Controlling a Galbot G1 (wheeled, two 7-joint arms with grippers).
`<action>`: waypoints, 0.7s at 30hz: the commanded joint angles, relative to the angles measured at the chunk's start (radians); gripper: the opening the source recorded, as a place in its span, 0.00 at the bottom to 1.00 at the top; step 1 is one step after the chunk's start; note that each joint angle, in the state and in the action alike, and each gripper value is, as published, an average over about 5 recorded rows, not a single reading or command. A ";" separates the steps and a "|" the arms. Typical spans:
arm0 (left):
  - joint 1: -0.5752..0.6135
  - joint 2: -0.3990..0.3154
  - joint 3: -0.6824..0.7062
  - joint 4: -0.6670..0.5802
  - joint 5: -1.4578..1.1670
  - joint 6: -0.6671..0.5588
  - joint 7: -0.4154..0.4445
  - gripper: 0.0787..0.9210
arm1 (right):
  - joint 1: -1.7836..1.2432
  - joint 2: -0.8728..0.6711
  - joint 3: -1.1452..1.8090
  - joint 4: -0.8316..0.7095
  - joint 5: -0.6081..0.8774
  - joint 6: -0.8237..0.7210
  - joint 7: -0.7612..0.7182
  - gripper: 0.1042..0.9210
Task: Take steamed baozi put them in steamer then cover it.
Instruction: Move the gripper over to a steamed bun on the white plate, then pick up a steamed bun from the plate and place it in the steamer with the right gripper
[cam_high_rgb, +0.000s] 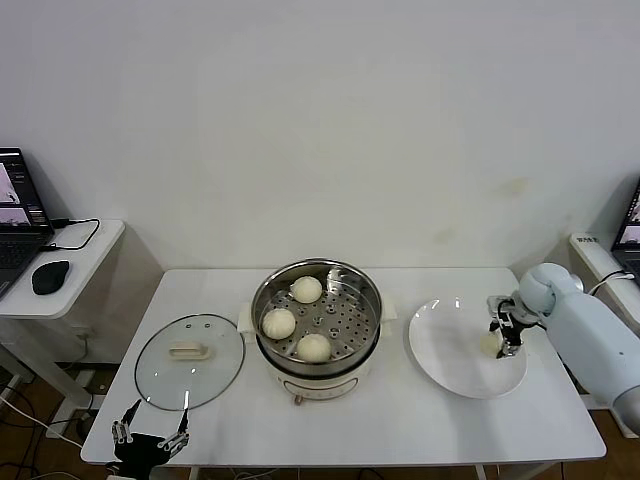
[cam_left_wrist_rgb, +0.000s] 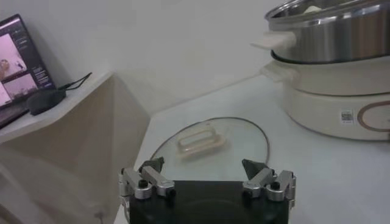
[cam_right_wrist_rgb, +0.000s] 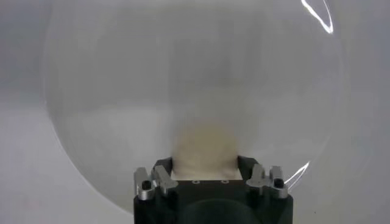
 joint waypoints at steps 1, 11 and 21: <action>-0.003 0.006 0.004 0.002 -0.002 0.000 -0.001 0.88 | 0.100 -0.084 -0.130 0.108 0.172 -0.070 -0.016 0.65; -0.026 0.035 0.013 0.008 -0.009 -0.003 0.000 0.88 | 0.467 -0.164 -0.470 0.280 0.503 -0.200 -0.056 0.65; -0.032 0.021 0.008 -0.011 -0.006 -0.003 -0.003 0.88 | 0.708 -0.033 -0.666 0.421 0.748 -0.320 -0.038 0.65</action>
